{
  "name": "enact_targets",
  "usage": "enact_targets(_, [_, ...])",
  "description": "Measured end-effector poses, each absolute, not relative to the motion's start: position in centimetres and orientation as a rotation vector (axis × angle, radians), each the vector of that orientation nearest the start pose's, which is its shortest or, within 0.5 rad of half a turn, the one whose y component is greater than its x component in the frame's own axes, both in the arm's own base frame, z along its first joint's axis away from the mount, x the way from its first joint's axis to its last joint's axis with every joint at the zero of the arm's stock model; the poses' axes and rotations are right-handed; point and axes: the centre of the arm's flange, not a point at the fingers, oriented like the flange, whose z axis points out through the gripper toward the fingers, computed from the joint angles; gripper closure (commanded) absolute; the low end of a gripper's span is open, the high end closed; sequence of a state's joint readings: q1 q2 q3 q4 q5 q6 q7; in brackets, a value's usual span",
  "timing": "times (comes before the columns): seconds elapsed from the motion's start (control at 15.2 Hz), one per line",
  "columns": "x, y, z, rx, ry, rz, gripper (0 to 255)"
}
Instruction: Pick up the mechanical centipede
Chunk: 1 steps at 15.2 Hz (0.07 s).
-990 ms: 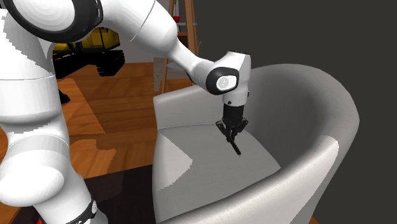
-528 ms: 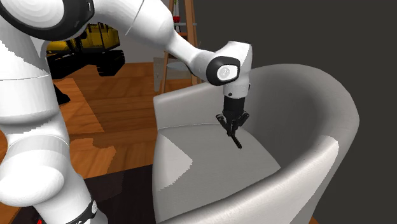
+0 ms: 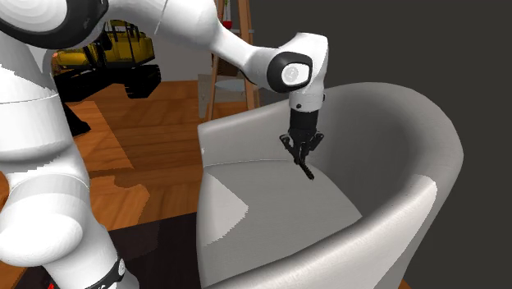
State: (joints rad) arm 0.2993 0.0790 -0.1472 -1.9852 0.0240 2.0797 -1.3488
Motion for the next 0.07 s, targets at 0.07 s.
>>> enact_targets(0.07, [56.65,8.99,43.09,-2.31,-2.131,-0.03,255])
